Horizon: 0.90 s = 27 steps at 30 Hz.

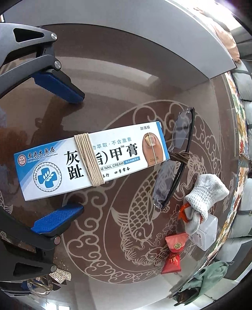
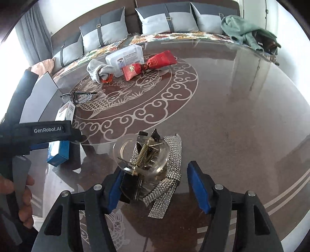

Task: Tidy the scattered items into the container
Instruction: 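Close the left gripper on the nail cream box while the right holds the rhinestone hair clip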

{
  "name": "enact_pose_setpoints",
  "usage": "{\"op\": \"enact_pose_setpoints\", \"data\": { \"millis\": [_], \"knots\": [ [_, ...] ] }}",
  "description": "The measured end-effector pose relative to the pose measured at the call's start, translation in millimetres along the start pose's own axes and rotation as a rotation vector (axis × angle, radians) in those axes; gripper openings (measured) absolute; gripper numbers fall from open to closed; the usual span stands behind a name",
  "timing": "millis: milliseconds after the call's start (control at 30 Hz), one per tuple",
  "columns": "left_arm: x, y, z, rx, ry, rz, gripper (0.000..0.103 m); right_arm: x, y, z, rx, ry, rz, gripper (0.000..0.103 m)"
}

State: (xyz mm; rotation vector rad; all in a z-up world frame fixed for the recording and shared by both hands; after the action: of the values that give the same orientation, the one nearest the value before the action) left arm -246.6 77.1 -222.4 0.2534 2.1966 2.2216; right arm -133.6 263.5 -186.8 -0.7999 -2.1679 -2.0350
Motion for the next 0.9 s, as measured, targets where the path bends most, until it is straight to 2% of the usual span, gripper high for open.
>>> {"op": "enact_pose_setpoints", "data": {
  "millis": [567,900],
  "knots": [
    [-9,-5,-4,0.005,0.034,0.03,0.103,-4,1,-3,-0.063,0.044,0.037,0.066],
    [-11,-5,0,-0.003,0.04,0.047,0.103,-5,1,-3,-0.065,0.056,0.047,0.066]
  ]
}}
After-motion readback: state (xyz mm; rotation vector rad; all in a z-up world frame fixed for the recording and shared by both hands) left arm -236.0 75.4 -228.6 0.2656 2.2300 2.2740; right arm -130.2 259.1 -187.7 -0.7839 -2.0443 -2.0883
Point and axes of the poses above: each gripper's, at about its wrist camera, not at the fingertips, and y roughly against the way its jaws point, z to its right, x to its top, the point moved 7 cm from there along -y, roughly the way its jaws point, and after that the axes turned 11 degrees about -z, right-handed, at the moved point
